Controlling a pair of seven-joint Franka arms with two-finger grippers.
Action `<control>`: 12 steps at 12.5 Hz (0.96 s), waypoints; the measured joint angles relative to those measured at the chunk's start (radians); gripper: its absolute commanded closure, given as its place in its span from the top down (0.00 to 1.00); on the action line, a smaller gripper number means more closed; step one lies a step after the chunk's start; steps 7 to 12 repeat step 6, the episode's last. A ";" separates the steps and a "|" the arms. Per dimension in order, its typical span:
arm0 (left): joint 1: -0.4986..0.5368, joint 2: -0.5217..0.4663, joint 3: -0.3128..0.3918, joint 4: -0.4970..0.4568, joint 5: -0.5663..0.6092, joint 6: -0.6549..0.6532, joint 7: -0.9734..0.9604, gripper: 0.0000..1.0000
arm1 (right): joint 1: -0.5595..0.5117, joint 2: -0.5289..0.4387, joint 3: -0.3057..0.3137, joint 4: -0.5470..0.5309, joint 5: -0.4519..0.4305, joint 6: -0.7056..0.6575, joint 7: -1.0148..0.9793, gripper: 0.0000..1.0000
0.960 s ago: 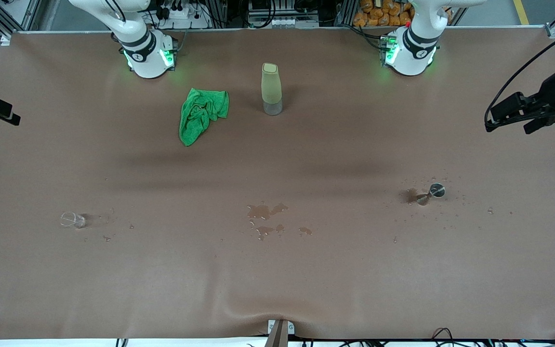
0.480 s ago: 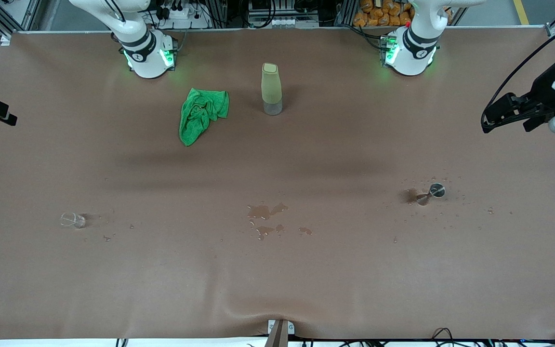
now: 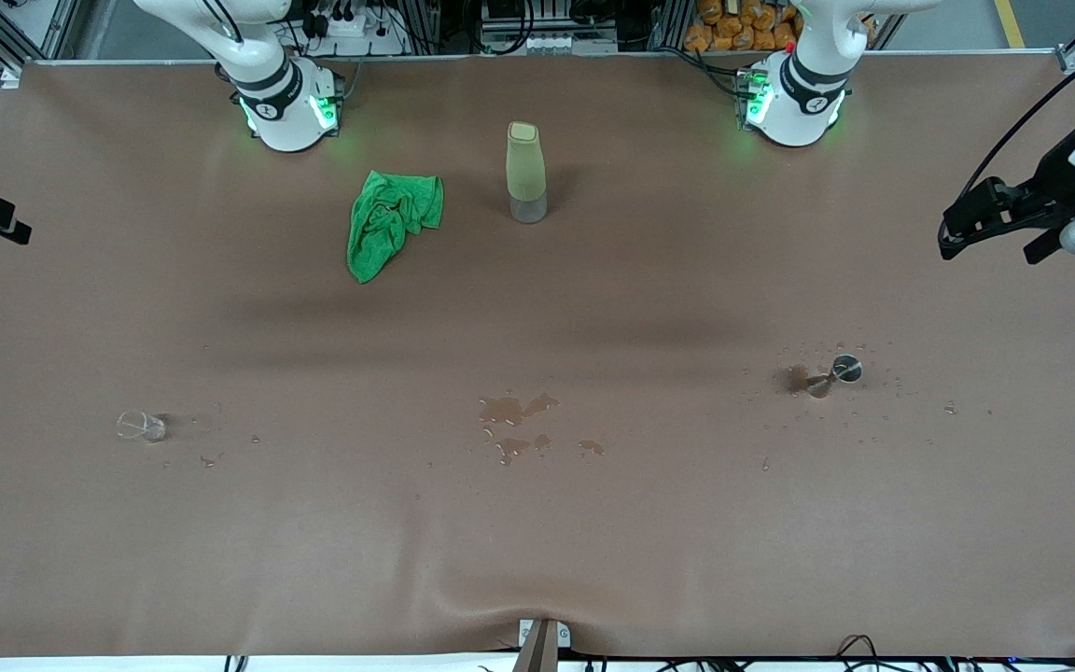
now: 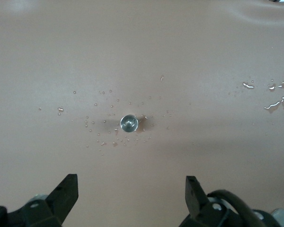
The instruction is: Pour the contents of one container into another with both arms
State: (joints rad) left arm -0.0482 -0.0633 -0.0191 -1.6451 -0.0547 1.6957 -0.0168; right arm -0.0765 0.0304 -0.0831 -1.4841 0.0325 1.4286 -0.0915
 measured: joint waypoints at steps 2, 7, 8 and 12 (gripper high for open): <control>0.000 0.000 0.003 0.000 0.000 0.000 0.000 1.00 | 0.000 0.000 0.000 -0.001 0.000 0.000 0.000 1.00; 0.002 0.005 -0.003 0.000 0.000 0.000 -0.028 1.00 | -0.001 0.000 0.000 -0.001 0.000 0.000 0.000 1.00; 0.002 0.005 -0.003 0.000 0.000 0.000 -0.028 1.00 | -0.001 0.000 0.000 -0.001 0.000 0.000 0.000 1.00; 0.002 0.005 -0.003 0.000 0.000 0.000 -0.028 1.00 | -0.001 0.000 0.000 -0.001 0.000 0.000 0.000 1.00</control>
